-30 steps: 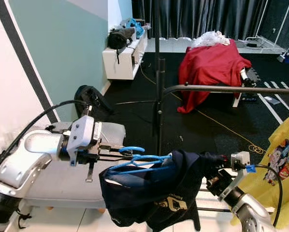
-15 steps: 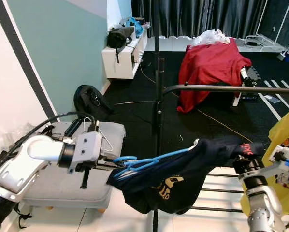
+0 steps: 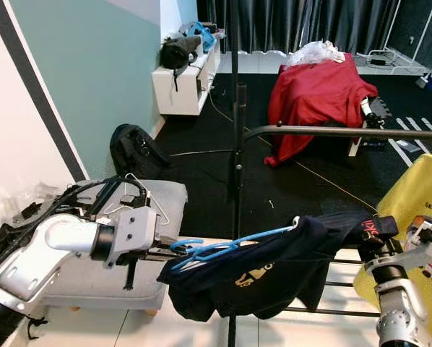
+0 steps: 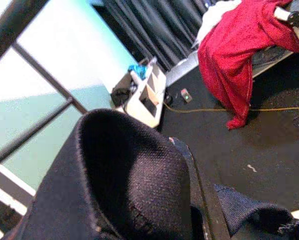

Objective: Hang hanger

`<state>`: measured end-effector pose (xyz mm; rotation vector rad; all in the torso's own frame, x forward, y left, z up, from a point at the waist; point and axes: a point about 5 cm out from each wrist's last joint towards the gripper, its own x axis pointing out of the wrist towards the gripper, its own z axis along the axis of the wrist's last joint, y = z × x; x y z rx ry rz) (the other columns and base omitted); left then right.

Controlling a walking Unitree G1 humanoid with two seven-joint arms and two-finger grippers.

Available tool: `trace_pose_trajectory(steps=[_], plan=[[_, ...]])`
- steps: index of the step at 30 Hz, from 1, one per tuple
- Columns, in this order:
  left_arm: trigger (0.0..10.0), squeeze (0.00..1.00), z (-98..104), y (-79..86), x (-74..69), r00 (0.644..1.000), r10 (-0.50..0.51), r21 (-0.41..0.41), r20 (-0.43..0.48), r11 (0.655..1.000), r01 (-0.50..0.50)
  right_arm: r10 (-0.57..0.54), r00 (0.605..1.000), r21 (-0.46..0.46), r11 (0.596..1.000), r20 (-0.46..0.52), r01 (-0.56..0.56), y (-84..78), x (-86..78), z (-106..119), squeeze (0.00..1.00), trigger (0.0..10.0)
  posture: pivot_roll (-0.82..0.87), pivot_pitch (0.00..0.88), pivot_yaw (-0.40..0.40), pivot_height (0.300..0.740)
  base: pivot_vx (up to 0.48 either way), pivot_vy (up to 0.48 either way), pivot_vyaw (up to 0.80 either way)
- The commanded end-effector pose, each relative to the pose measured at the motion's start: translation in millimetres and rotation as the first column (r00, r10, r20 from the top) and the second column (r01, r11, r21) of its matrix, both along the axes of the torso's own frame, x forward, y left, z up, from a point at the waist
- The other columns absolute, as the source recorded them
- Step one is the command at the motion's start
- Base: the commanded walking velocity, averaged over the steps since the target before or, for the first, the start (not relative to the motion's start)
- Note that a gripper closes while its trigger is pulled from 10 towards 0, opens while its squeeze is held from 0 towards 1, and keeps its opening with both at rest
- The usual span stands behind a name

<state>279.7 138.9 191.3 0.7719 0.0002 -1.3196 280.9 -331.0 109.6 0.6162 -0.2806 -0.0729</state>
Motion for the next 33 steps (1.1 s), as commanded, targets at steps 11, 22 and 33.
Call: trace_pose_trajectory(steps=[11, 22, 33], plan=[[0.0, 0.00, -12, 68.2, 19.4, 0.928, 0.370, 0.142, 0.044, 0.917, -0.373, -0.561, 0.826, 0.219, 0.814, 0.056, 0.538, -90.7, -56.3, 23, 0.00, 0.0, -0.10, 0.086, 0.009, 0.735, 0.000, 0.000, 0.00], [0.0, 0.00, 9, 34.1, 14.8, 0.957, 0.286, -0.200, -0.058, 0.935, -0.291, -0.118, 0.989, -0.038, 0.992, 0.094, 0.122, -15.2, -9.4, 26, 0.00, 0.0, -0.10, 0.088, 0.015, 0.735, 0.000, 0.000, 0.00], [0.0, 0.00, -11, -7.7, 6.6, 0.987, 0.156, -0.113, -0.046, 0.981, -0.161, 0.395, 0.908, -0.243, 0.903, 0.139, -0.356, 106.1, 16.1, 41, 0.00, 0.0, -0.10, 0.074, 0.007, 0.735, 0.000, 0.000, 0.00]])
